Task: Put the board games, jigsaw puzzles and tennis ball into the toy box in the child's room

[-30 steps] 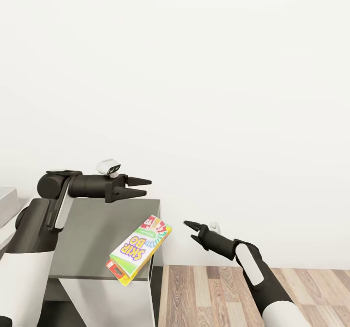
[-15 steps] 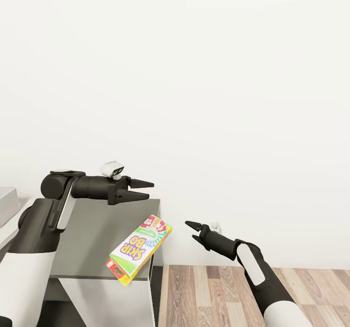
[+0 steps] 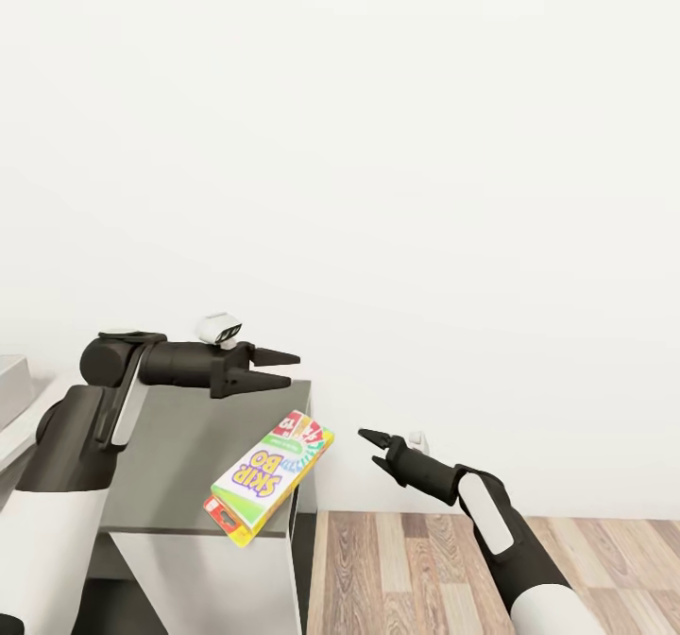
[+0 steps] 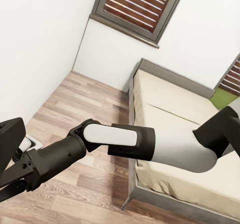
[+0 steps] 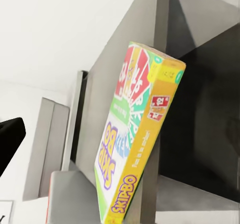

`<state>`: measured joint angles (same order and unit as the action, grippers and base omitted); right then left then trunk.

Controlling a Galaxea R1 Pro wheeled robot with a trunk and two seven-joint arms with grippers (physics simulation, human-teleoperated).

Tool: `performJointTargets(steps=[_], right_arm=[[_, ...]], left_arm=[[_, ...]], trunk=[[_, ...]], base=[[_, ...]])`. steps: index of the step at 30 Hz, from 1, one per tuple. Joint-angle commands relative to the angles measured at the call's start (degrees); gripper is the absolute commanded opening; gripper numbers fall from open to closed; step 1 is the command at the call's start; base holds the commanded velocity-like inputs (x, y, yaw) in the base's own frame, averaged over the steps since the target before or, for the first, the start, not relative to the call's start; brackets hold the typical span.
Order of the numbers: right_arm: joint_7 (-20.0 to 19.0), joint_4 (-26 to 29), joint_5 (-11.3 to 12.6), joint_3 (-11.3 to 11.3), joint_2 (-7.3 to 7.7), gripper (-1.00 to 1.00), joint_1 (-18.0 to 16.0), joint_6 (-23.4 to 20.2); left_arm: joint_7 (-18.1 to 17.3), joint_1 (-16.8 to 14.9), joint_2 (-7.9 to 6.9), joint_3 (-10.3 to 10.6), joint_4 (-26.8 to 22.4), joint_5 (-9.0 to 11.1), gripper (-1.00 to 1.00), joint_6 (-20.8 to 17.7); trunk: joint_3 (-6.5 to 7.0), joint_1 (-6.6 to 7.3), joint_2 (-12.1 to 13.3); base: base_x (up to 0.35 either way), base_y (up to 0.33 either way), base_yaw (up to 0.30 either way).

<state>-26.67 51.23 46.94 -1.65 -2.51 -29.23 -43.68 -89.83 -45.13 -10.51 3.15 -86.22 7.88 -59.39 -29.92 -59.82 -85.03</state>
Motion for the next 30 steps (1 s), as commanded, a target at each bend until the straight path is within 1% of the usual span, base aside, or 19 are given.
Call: performJointTargets(steps=[1, 8, 13, 15, 16, 17, 19, 20, 21, 23, 27, 30], right_arm=[[-0.05, 0.01, 0.10, -0.18, -0.08, 1.00, -0.04, -0.37], [-0.05, 0.01, -0.02, -0.13, -0.45, 1.00, -0.08, -0.36], [0.01, -0.08, -0.20, -0.13, -0.66, 1.00, -0.43, 0.10], [0.07, -1.16, -0.24, -0.10, -0.72, 1.00, -1.60, 1.30], [0.09, -3.16, -0.28, -0.02, -0.78, 1.00, -2.70, 2.46], [0.11, -4.58, -0.32, 0.02, -0.84, 1.00, -3.36, 3.13], [0.23, -11.33, -0.48, 0.20, -1.43, 1.00, -6.76, 5.98], [0.25, -13.01, -0.51, 0.26, -1.57, 1.00, -7.70, 6.65], [0.25, -16.00, -0.57, 0.38, -1.81, 1.00, -9.31, 7.77], [0.18, -19.03, -0.61, 0.56, -1.95, 1.00, -10.88, 8.78], [-0.19, -21.18, -0.62, 0.70, -1.67, 1.00, -11.98, 9.45], [-0.31, -21.80, -0.62, 0.75, -1.57, 1.00, -12.30, 9.63]], left_arm=[[-0.17, -0.05, -0.05, 0.09, 0.00, 0.05, 1.00, -0.61], [-0.17, -0.05, 0.45, 0.57, 0.00, 0.02, 1.00, -0.61], [-0.17, -0.05, 0.79, 1.97, 0.00, -0.12, 1.00, -0.61], [-0.17, -0.05, 1.49, 2.58, -0.02, -0.17, 1.00, -0.61], [-0.17, -0.05, 2.25, 2.88, -0.04, -0.21, 1.00, -0.61], [-0.17, -0.05, 2.65, 2.99, -0.05, -0.23, 1.00, -0.61], [-0.17, -0.10, 3.90, 3.26, -0.07, -0.33, 1.00, -0.61], [-0.17, -0.10, 4.09, 3.29, -0.08, -0.35, 1.00, -0.61], [-0.17, -0.11, 4.38, 3.35, -0.08, -0.37, 1.00, -0.61], [-0.17, -0.14, 4.62, 3.39, -0.08, -0.39, 1.00, -0.61], [-0.17, -0.18, 4.74, 3.43, -0.09, -0.40, 1.00, -0.61], [-0.17, -0.21, 4.77, 3.44, -0.09, -0.40, 1.00, -0.61]], trunk=[[-0.25, -0.22, -0.45], [-1.50, -1.76, -3.26], [-2.40, -2.86, -5.26], [-2.76, -3.30, -6.07], [-2.94, -3.52, -6.47], [-3.12, -3.74, -6.87], [-3.48, -4.18, -7.67], [-3.66, -4.40, -8.07], [-3.84, -4.62, -8.47], [-4.19, -5.06, -9.27], [-4.91, -5.93, -10.88], [-4.91, -5.93, -10.88]], base=[[0.000, 0.000, 0.000], [0.000, 0.000, 0.000], [0.000, 0.000, 0.000], [0.000, 0.000, 0.000], [0.000, 0.000, 0.000], [0.000, 0.000, 0.000], [0.000, 0.000, 0.000], [0.000, 0.000, 0.000], [0.000, 0.000, 0.000], [0.000, 0.000, 0.000], [0.000, 0.000, 0.000], [0.000, 0.000, 0.000]])
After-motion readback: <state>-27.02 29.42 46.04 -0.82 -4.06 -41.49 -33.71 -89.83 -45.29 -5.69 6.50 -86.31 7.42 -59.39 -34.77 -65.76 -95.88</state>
